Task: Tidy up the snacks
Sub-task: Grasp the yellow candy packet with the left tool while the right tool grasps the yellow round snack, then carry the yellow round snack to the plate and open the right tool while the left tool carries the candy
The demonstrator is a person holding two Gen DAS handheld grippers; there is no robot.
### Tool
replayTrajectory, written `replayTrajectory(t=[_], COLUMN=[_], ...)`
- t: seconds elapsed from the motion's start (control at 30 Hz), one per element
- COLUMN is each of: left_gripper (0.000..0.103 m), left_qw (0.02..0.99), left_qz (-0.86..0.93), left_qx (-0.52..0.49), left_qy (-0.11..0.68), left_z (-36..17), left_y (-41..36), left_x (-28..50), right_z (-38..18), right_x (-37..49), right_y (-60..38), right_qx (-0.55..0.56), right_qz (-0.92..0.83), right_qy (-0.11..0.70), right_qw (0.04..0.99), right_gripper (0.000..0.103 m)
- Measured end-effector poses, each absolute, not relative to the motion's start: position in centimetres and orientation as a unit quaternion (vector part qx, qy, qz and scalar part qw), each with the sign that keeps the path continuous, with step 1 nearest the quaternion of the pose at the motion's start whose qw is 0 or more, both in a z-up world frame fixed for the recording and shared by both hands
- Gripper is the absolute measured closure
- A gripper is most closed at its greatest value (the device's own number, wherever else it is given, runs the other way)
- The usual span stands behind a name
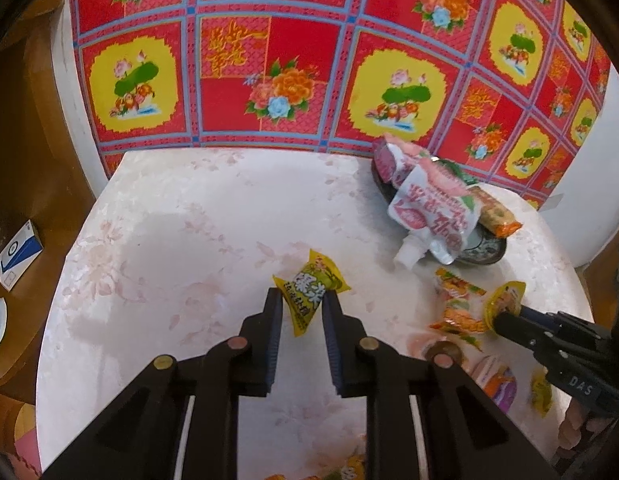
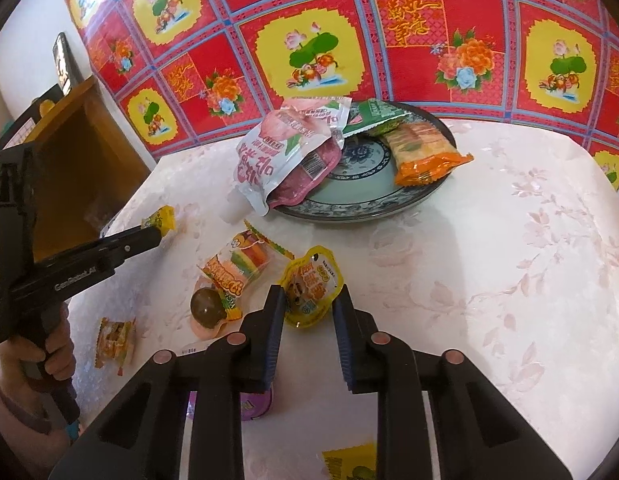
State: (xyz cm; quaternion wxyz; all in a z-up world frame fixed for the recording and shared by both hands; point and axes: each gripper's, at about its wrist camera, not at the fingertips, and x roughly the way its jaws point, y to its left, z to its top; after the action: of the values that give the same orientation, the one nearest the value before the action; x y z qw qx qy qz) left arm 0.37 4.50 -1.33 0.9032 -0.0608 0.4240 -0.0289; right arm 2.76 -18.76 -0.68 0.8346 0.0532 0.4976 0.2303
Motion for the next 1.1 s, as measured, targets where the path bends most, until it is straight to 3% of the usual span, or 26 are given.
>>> replayTrajectory(t=[1.1], left_gripper=[0.082], left_qw=[0.910], left_qz=[-0.077], left_qx=[-0.059], left_qy=[0.404], left_z=[1.2], left_y=[1.1], left_x=[0.3], right_z=[0.4], right_x=[7.8], right_y=[-18.2], right_qx=[0.037], right_qz=[0.217], right_qy=[0.473], right_qw=[0.853], right_gripper=[0.077])
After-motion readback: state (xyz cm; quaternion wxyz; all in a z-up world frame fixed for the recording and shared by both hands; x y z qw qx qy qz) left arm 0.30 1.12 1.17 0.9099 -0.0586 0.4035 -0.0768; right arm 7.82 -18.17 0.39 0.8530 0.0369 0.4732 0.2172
